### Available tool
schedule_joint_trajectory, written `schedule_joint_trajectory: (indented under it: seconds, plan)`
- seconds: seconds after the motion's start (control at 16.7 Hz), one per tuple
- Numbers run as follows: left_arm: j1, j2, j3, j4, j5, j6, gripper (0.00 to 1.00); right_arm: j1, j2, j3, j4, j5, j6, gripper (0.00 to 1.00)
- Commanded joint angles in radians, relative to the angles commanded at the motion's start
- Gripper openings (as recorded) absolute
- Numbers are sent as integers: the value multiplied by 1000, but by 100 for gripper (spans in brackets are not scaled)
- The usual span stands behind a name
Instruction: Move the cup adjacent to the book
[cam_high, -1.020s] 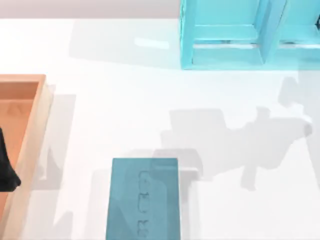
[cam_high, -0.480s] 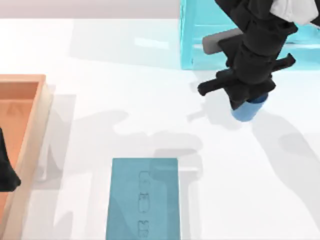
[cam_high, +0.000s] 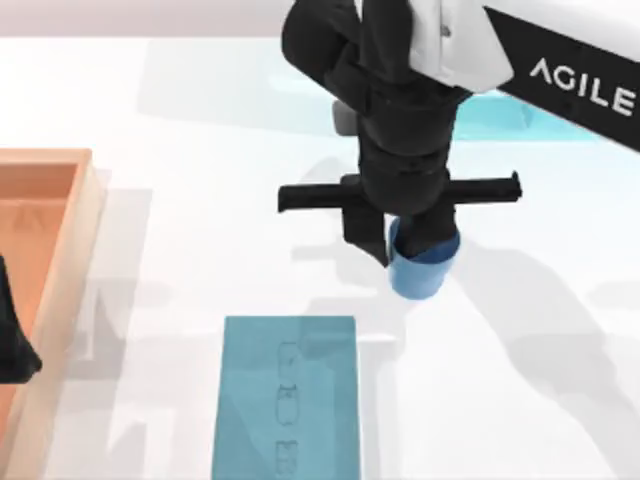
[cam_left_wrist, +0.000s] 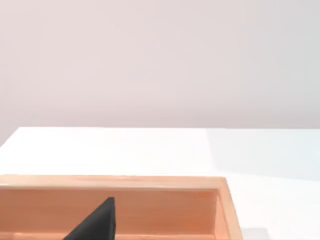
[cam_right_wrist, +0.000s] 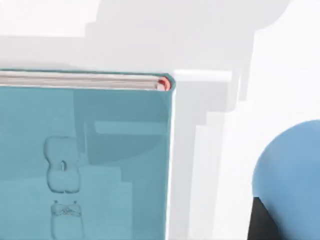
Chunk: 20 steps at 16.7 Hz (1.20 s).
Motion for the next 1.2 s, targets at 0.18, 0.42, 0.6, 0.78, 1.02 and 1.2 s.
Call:
schedule_joint_trajectory:
  seconds: [0.18, 0.42, 0.6, 0.78, 1.02, 1.2]
  plan:
    - [0, 0, 0, 0, 0, 0, 100, 24, 3, 12, -21, 14, 64, 0]
    - [0, 0, 0, 0, 0, 0, 100, 24, 3, 12, -21, 14, 64, 0]
    - [0, 0, 0, 0, 0, 0, 100, 21, -3, -8, -2, 12, 60, 0]
    - [0, 0, 0, 0, 0, 0, 100, 20, -8, -109, 93, 8, 49, 0]
    - [0, 0, 0, 0, 0, 0, 100, 8, -12, -253, 229, 11, 48, 0]
    - [0, 0, 0, 0, 0, 0, 100, 7, -12, -266, 242, 14, 47, 0]
